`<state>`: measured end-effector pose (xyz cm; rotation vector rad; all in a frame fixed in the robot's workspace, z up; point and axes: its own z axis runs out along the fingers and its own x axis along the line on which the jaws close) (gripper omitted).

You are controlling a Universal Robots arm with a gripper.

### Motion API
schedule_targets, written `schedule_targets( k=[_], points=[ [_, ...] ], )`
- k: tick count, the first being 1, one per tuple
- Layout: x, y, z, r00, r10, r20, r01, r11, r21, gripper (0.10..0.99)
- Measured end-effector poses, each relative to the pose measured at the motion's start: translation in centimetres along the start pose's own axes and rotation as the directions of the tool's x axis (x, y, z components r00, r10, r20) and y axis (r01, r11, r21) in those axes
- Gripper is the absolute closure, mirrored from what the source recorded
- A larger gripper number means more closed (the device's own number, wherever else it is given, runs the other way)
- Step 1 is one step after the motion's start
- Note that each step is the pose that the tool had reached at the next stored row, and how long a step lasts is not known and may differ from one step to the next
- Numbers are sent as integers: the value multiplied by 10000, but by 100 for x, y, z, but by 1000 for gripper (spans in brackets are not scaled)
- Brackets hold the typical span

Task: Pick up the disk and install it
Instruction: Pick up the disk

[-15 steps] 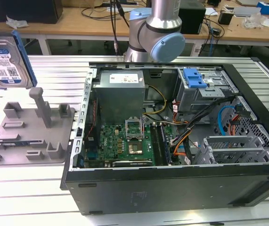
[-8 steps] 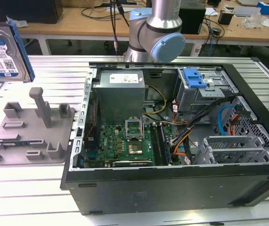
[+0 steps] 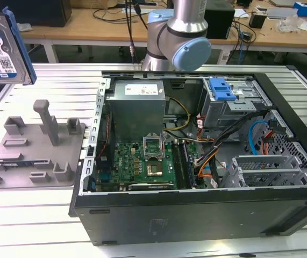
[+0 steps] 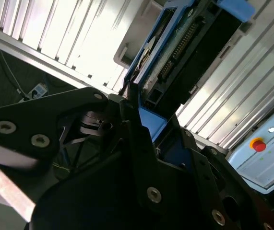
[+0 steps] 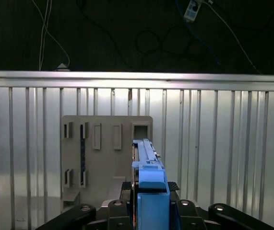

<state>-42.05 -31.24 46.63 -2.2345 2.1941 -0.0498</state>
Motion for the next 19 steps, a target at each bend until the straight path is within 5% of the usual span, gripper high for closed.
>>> schedule_targets(
  k=[3,13,19],
  points=[
    [2,-8,-115,10000,0,0,0,10000,-1,722],
    [6,-11,-124,10000,-5,0,5,10000,-1,722],
    [35,-99,-140,10000,-3,0,3,10000,0,722]
  ],
)
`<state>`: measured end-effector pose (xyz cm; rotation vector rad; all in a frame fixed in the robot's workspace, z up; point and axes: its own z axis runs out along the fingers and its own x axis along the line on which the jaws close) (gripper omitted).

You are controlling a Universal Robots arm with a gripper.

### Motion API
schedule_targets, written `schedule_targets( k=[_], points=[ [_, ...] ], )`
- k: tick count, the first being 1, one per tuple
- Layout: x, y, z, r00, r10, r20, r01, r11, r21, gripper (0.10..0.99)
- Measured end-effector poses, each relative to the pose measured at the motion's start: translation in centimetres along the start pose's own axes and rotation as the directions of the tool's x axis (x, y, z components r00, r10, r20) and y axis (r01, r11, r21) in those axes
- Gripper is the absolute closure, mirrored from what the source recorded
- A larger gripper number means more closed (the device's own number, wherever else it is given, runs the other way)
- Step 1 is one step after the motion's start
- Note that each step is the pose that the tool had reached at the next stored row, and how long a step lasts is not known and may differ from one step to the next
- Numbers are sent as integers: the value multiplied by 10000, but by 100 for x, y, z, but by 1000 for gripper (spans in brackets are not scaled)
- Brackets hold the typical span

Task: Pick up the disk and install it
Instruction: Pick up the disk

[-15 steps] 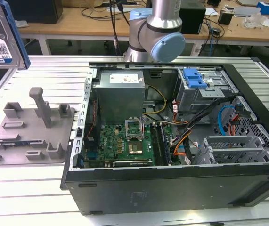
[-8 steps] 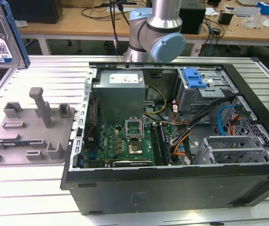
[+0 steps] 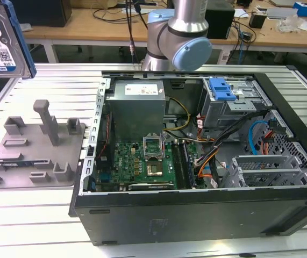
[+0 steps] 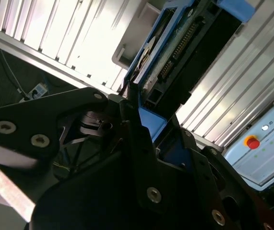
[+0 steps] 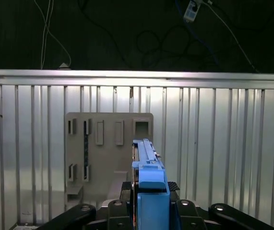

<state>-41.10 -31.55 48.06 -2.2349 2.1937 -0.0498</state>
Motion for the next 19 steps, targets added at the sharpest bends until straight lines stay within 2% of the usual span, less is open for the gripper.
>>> schedule_targets(
  k=[5,12,17,19],
  points=[
    [55,-70,0,10000,1,-8,-1,10000,-1,722],
    [193,-192,-1,10000,0,-15,0,10000,-3,722],
    [326,-336,-1,10000,0,-24,0,10000,-27,722],
    [413,-436,2,10000,-1,-28,1,10000,-48,722]
  ],
)
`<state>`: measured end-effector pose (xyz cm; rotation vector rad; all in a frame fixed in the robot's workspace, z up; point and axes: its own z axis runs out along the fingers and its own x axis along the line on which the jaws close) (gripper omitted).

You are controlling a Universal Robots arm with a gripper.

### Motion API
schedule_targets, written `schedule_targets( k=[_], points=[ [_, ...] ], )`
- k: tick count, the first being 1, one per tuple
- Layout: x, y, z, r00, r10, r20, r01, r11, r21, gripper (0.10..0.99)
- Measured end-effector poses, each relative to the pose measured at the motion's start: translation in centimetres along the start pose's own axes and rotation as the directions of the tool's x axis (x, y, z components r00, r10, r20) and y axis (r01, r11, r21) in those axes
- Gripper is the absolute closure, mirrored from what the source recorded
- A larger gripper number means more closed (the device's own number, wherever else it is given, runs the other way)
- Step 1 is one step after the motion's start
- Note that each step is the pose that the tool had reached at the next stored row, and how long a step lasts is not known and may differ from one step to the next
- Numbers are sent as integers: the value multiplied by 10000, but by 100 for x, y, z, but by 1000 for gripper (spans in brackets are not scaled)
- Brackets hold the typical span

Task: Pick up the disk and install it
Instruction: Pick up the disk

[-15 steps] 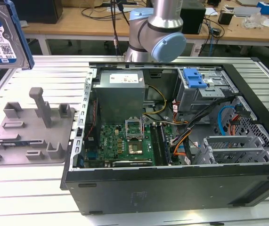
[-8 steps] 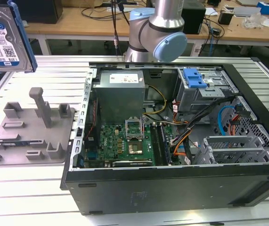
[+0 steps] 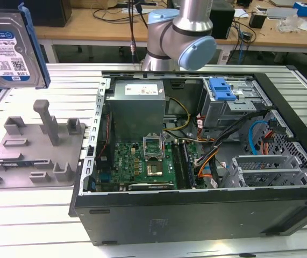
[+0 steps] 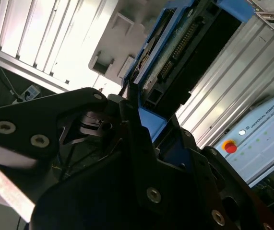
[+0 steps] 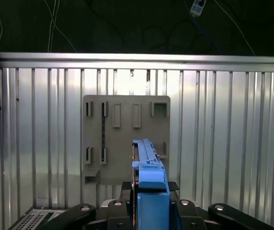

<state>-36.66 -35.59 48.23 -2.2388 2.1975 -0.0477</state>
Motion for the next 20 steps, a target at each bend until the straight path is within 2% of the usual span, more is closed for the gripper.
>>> schedule_targets(
  k=[2,7,8,9,13,14,15,16,18,20],
  points=[
    [46,-56,1,10000,1,-1,-1,10000,-9,722],
    [216,-298,8,10000,1,1,-1,10000,-35,722],
    [266,-379,10,10000,-3,1,3,10000,-46,722],
    [297,-430,11,10000,0,1,0,10000,-53,722],
    [391,-598,15,10000,0,1,0,10000,-76,722],
    [417,-657,16,10000,-2,1,2,10000,-84,722],
    [455,-754,18,10000,0,2,0,10000,-97,722],
    [480,-820,19,10000,-3,2,3,9999,-108,722],
    [556,-1030,21,10000,-4,3,4,9999,-146,722],
    [590,-1136,23,10000,-4,3,4,9999,-166,722]
  ],
)
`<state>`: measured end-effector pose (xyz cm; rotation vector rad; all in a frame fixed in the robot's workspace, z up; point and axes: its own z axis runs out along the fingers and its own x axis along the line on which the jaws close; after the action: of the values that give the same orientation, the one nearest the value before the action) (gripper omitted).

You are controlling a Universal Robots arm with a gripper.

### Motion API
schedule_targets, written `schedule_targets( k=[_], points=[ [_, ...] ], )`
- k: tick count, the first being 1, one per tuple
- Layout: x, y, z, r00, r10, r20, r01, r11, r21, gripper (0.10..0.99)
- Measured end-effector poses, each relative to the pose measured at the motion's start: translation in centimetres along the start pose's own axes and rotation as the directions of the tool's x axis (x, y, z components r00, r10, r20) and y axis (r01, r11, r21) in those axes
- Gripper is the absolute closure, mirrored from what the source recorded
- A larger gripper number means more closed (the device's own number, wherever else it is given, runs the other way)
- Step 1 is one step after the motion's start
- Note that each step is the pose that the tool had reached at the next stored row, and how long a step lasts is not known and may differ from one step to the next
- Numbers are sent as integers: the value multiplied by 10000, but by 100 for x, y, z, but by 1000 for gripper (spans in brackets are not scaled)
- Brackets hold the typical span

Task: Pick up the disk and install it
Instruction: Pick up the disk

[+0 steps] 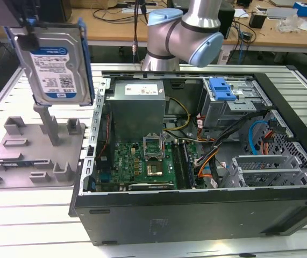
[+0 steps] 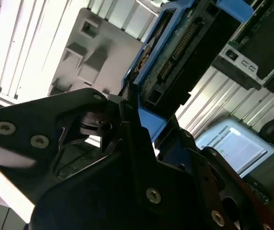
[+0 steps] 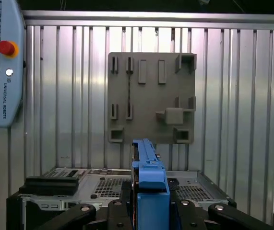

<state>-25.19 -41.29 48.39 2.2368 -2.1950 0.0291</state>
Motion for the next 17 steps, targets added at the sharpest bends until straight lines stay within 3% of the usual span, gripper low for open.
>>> schedule_targets(
  k=[2,13,14,17],
  points=[
    [59,-178,0,10000,-1,1,1,10000,-31,722],
    [266,-764,3,10000,-3,2,3,9999,-125,722],
    [299,-856,4,10000,-2,3,2,9999,-140,722],
    [364,-1038,5,10000,-4,2,4,9999,-169,722]
  ],
)
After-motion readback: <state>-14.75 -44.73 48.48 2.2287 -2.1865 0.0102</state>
